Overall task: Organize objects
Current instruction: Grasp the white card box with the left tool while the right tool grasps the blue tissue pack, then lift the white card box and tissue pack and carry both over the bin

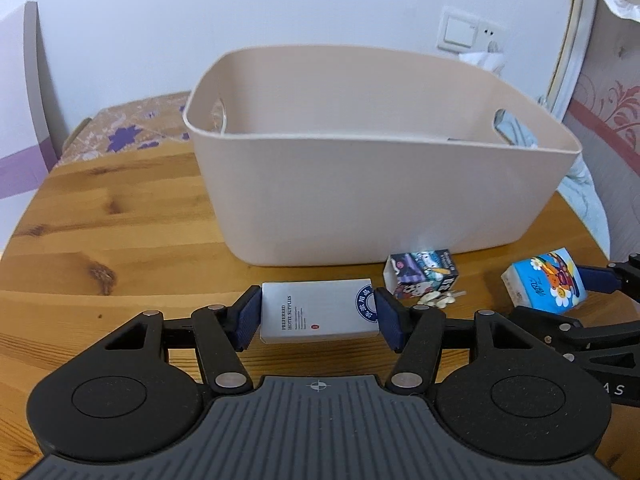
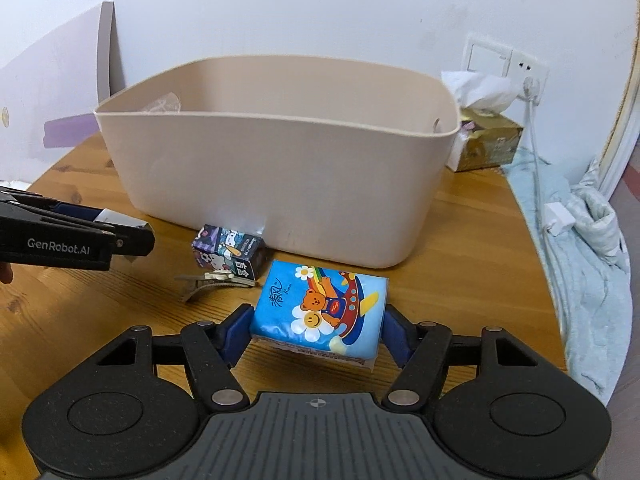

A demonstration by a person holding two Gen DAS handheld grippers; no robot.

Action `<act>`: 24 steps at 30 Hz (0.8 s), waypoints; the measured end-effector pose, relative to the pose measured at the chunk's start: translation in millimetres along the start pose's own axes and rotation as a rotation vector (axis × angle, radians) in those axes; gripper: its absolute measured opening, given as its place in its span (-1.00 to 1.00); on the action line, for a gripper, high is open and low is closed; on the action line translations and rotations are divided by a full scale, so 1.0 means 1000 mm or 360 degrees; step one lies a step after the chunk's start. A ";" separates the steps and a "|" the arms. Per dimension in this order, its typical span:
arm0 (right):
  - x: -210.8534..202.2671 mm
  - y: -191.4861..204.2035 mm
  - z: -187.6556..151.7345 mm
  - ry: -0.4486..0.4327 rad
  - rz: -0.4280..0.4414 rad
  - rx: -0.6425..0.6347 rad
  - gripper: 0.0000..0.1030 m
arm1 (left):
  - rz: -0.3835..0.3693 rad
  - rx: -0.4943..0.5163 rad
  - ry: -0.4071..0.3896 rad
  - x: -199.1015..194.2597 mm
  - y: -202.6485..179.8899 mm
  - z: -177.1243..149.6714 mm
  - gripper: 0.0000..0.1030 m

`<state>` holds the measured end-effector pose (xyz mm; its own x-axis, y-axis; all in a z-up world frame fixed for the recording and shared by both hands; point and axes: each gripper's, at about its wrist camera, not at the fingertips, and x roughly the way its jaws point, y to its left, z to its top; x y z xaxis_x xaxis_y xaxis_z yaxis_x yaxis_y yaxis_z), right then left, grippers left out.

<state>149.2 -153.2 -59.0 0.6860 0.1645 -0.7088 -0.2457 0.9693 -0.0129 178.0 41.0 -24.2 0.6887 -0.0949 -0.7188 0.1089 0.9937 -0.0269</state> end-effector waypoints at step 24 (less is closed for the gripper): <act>-0.076 -0.004 0.043 -0.0391 -0.0101 -0.0076 0.27 | -0.0034 0.0015 -0.0349 -0.076 -0.007 0.043 0.19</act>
<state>127.2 -161.4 25.3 0.8453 0.1489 -0.5131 -0.2250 0.9703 -0.0891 156.0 38.2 60.8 0.8256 -0.1278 -0.5496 0.1312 0.9908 -0.0333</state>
